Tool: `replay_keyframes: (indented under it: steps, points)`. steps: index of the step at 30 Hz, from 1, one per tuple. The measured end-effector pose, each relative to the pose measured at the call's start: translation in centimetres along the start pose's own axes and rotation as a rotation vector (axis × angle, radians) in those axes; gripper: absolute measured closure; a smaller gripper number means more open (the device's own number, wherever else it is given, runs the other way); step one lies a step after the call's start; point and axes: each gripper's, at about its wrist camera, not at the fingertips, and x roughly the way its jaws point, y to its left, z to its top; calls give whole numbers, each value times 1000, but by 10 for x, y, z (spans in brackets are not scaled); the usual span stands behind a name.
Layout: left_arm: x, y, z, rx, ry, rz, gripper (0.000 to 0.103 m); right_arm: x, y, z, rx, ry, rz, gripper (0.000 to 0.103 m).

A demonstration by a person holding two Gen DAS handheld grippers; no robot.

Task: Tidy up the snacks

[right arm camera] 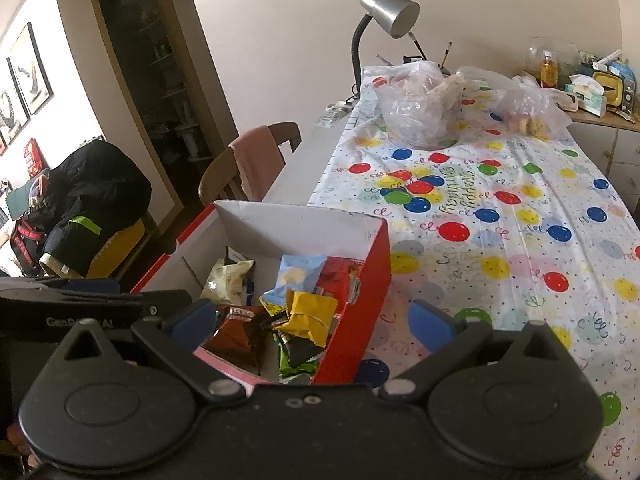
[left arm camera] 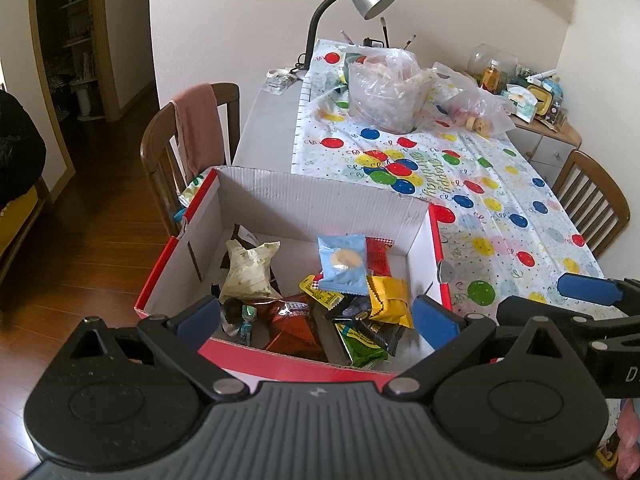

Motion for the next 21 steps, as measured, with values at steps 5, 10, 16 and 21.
replay_keyframes:
  steps: [5, 10, 16, 21]
  points:
    - [0, 0, 0, 0, 1, -1, 0, 0, 0, -1, 2, 2, -7, 0]
    - [1, -2, 0, 10, 4, -3, 0, 2, -1, -1, -2, 10, -10, 0]
    - [2, -2, 0, 18, 2, -8, 0, 3, 0, -1, 1, 11, -23, 0]
    - [1, -3, 1, 25, -3, -10, 0, 3, 1, 0, -3, 8, -36, 0]
